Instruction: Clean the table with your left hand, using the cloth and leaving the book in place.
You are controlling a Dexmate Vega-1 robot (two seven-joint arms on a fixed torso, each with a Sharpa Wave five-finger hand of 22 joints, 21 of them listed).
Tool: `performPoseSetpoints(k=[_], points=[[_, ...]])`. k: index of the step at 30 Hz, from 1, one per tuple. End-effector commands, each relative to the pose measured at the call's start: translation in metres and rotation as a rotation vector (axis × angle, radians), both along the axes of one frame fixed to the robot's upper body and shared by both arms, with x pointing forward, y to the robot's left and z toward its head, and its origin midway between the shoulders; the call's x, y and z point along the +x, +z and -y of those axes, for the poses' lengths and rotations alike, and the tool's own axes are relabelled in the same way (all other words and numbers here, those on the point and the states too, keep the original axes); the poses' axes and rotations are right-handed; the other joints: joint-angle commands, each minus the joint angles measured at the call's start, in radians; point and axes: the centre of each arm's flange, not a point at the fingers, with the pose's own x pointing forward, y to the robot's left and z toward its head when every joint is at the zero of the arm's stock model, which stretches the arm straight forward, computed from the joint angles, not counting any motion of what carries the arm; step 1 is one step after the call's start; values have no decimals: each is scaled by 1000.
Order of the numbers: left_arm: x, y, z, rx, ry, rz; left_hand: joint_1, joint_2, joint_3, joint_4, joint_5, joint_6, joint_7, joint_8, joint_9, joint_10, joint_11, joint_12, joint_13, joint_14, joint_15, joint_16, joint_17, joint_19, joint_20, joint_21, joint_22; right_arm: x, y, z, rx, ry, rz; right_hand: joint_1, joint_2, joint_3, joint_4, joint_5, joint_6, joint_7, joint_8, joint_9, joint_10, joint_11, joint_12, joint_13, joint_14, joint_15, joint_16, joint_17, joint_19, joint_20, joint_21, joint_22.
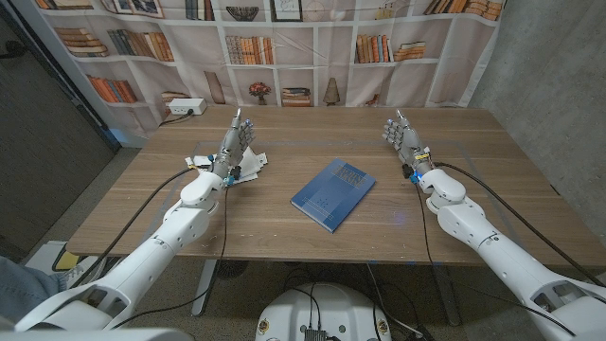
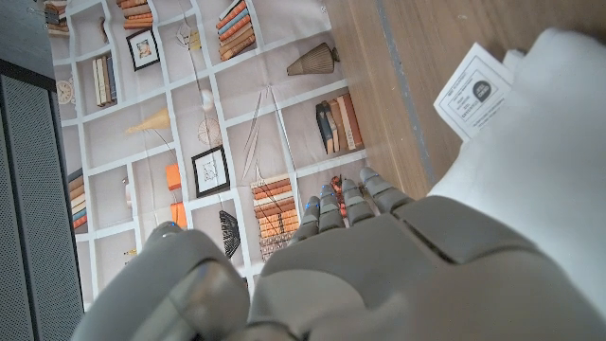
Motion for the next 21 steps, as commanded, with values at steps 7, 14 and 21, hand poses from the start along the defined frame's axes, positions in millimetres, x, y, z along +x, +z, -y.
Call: performPoseSetpoints(k=[7, 14, 21], points=[[-4, 9, -20, 54, 37, 64, 30, 13, 7, -9, 13, 12, 2, 10, 3, 31, -6, 13, 0, 31, -8, 15, 1, 31, 1, 15, 3, -3, -3, -17, -14, -11, -6, 9, 1, 3, -1, 4, 8, 2, 4, 3, 12, 1, 6, 2, 4, 10, 5, 1, 9, 0, -1, 4], [-10, 20, -27, 114, 79, 122, 60, 10, 9, -27, 19, 15, 1, 11, 3, 52, -1, 18, -3, 59, -9, 20, 0, 56, 5, 22, 2, -3, -1, -16, -11, -18, 3, 10, 3, 2, -2, 5, 9, 3, 5, 3, 14, 2, 7, 2, 8, 12, 5, 0, 14, 2, -3, 4], [-23, 24, -38, 151, 192, 193, 110, 7, 11, -55, 27, 59, -5, 24, 4, 109, -7, 31, -4, 119, -21, 29, 0, 117, 8, 38, 3, -7, 5, -13, -37, -40, 5, 11, 5, 2, -3, 5, 11, 1, 6, 3, 17, 3, 8, 2, 11, 12, 6, -1, 18, 2, -5, 4]])
